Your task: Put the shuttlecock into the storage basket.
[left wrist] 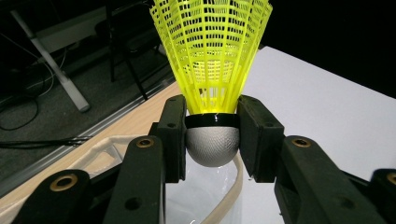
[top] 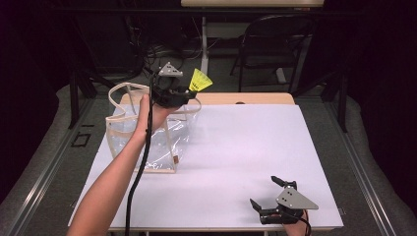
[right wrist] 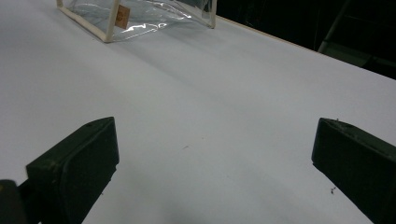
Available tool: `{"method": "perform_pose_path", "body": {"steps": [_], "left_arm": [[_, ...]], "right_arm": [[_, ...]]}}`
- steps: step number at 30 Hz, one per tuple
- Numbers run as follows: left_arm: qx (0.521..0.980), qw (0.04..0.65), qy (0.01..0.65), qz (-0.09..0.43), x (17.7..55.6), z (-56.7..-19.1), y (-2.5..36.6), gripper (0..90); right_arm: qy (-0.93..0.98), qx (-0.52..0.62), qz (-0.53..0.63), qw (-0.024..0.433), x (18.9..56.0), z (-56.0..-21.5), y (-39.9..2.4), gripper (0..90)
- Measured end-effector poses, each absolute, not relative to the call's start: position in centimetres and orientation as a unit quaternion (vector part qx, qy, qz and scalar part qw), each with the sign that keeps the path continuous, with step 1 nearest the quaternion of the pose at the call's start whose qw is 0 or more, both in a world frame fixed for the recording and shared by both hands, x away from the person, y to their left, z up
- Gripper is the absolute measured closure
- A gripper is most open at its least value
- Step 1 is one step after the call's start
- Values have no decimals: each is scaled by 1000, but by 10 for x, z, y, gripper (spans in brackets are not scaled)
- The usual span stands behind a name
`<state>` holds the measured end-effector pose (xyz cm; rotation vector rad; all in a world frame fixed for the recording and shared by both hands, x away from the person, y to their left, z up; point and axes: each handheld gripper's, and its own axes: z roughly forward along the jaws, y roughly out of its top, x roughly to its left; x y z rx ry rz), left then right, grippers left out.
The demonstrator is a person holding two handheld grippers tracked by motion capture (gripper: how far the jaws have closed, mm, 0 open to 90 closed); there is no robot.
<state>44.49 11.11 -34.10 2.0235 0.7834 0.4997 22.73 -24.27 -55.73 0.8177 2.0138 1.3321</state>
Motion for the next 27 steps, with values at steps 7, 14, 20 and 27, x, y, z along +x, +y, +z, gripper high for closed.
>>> {"method": "perform_pose_path", "body": {"steps": [7, 14, 20, 27], "left_arm": [[811, 443, 321, 206, 443, -338, 119, 644], [808, 442, 325, 215, 443, -336, 129, 644], [804, 444, 328, 219, 441, -333, 137, 644], [803, 441, 333, 224, 441, -332, 147, 644]], "right_arm": [[756, 306, 499, 293, 227, -557, -242, 2], [755, 306, 500, 293, 227, -557, -243, 1], [755, 306, 500, 293, 227, -557, -243, 1], [755, 307, 500, 293, 227, -557, -243, 0]]}}
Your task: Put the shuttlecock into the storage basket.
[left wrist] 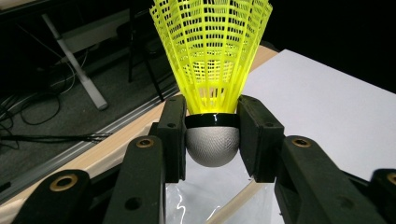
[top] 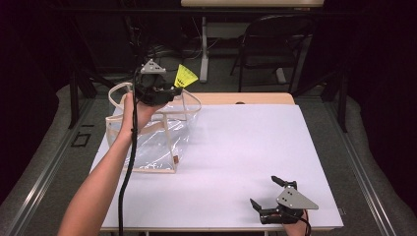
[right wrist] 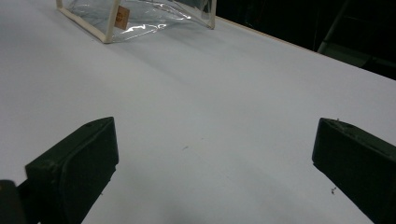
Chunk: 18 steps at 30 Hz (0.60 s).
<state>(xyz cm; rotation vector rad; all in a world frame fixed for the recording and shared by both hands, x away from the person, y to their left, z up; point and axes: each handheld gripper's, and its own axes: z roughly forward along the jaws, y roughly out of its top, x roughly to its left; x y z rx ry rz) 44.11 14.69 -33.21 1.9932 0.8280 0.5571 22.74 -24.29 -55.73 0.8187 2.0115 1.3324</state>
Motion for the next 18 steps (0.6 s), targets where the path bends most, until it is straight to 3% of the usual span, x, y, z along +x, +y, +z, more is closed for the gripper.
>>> {"method": "perform_pose_path", "body": {"steps": [18], "left_arm": [[791, 443, 348, 239, 437, -328, 171, 644]], "right_arm": [[755, 307, 500, 292, 228, -557, -243, 0]]}}
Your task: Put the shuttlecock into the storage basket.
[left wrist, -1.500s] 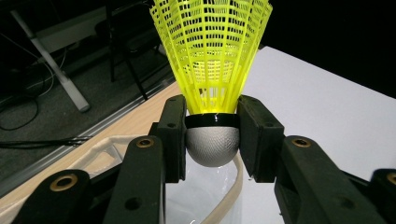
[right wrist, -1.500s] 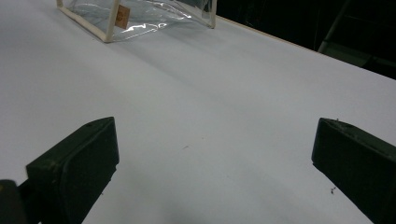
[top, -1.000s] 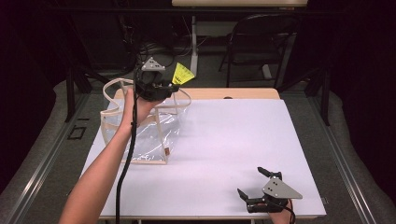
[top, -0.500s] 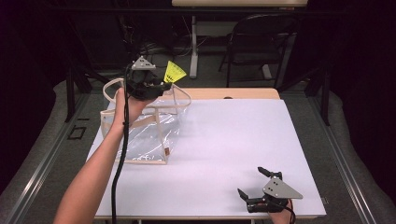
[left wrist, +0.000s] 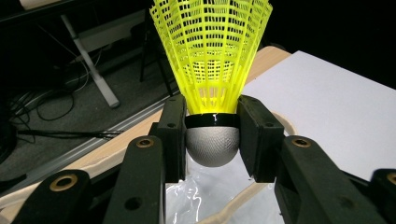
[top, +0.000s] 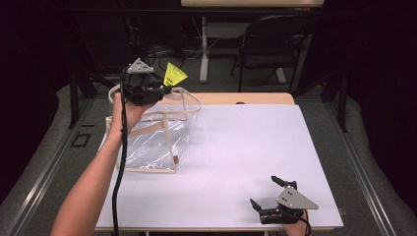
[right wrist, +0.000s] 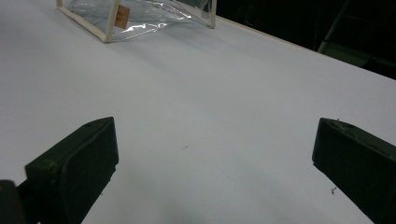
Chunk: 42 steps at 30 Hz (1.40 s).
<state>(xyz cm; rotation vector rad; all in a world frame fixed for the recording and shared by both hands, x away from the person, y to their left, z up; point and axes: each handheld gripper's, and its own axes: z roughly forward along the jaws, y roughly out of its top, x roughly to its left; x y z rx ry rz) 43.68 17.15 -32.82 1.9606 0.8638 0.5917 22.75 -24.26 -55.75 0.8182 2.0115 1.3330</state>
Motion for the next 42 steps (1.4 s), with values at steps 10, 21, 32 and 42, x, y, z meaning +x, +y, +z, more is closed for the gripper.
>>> {"method": "perform_pose_path", "body": {"steps": [10, 21, 32, 42], "left_arm": [[786, 442, 357, 245, 435, -328, 184, 643], [783, 438, 364, 250, 432, -330, 196, 643], [778, 437, 372, 254, 429, -333, 208, 643], [776, 433, 379, 258, 426, -336, 217, 643]], "right_arm": [[755, 307, 500, 293, 227, -557, -243, 0], [755, 306, 500, 294, 227, -557, -243, 0], [756, 306, 498, 295, 227, -557, -242, 0], [756, 304, 498, 296, 227, -557, -242, 0]]}}
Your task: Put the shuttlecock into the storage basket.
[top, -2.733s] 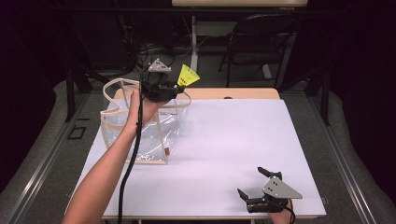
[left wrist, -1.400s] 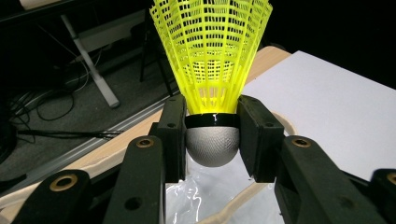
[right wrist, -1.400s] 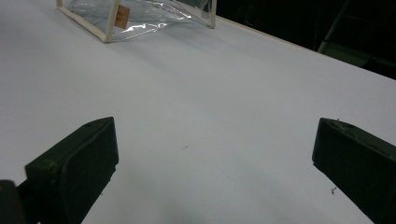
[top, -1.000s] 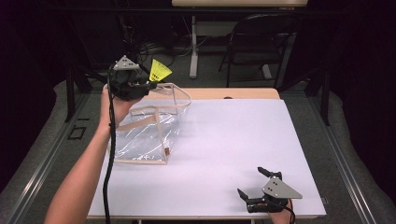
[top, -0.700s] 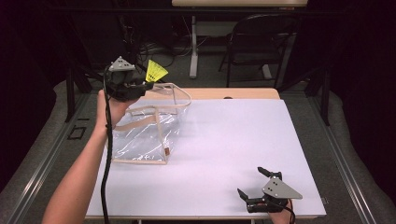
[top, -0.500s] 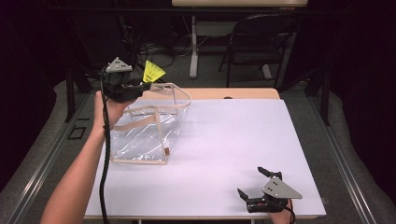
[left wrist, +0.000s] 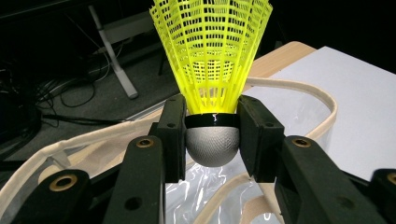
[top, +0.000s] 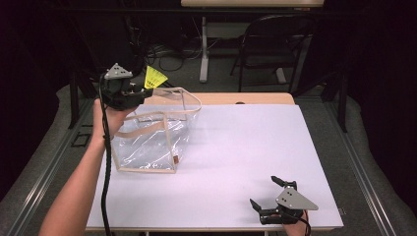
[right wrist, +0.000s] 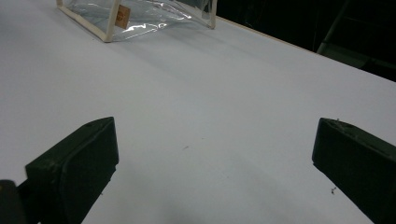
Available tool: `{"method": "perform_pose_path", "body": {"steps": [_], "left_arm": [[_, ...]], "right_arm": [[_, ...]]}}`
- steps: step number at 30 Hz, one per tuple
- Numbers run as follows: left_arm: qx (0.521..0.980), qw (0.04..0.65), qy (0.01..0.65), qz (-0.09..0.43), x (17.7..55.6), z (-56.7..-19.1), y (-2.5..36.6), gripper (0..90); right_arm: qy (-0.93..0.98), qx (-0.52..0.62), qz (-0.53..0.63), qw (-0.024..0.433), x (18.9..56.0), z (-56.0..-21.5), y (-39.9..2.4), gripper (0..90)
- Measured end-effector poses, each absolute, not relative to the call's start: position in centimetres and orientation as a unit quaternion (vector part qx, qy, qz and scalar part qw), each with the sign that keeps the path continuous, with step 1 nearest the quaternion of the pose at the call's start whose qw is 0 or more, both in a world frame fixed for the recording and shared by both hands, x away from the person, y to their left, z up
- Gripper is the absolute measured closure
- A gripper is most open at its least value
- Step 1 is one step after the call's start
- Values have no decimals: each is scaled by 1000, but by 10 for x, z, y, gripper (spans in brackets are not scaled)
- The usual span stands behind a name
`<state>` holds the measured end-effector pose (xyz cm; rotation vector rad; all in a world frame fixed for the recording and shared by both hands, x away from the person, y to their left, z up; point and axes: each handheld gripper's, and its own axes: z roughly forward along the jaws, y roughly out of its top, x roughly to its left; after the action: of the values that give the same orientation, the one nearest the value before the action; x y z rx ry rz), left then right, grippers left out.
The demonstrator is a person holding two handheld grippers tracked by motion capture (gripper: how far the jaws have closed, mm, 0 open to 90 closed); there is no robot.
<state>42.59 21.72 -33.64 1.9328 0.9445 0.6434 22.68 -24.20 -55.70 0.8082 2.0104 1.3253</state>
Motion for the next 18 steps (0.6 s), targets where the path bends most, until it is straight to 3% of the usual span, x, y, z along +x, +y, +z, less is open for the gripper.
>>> {"method": "perform_pose_path", "body": {"steps": [18], "left_arm": [[771, 430, 392, 260, 422, -343, 233, 643]], "right_arm": [[757, 307, 497, 293, 226, -557, -241, 0]]}}
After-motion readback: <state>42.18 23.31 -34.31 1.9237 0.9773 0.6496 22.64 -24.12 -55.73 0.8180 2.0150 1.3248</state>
